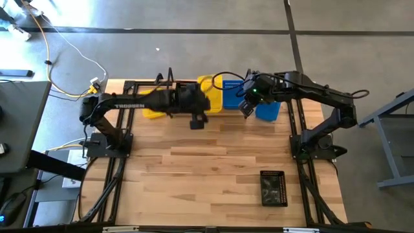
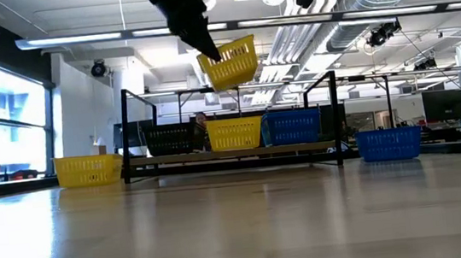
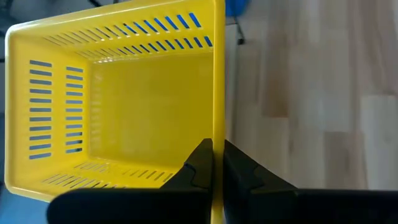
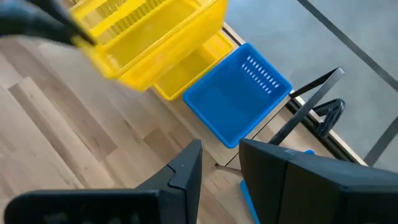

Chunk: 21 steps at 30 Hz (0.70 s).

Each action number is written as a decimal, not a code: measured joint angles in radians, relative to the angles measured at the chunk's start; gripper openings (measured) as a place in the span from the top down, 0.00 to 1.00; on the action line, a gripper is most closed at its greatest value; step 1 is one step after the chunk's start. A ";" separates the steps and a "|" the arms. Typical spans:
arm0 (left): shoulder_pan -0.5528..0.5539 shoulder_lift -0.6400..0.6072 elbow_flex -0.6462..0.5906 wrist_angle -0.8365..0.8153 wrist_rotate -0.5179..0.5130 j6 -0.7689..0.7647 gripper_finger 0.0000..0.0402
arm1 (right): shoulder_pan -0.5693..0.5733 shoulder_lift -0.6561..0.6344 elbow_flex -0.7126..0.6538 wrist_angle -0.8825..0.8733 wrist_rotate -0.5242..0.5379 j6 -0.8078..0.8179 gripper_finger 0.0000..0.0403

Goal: Stack baskets on shelf by color
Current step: Stack the bottom yellow bin on the yellow bin on the shelf

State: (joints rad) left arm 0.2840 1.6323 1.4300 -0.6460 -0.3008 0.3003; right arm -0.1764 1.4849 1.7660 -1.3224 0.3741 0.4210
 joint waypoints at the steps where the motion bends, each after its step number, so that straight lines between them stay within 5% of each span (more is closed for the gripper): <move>1: 0.022 0.007 0.000 0.013 0.023 0.009 1.00 | 0.000 0.000 0.000 0.000 0.008 0.000 0.77; 8: 0.136 0.045 0.000 0.025 0.120 0.052 1.00 | 0.000 0.000 0.000 0.001 0.017 0.007 0.77; 21: 0.167 0.080 0.000 0.023 0.200 0.081 1.00 | 0.028 0.000 0.000 -0.083 -0.096 0.180 0.77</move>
State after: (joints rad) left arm 0.4506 1.7126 1.4300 -0.6235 -0.1009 0.3817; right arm -0.1483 1.4849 1.7660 -1.4051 0.2780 0.6008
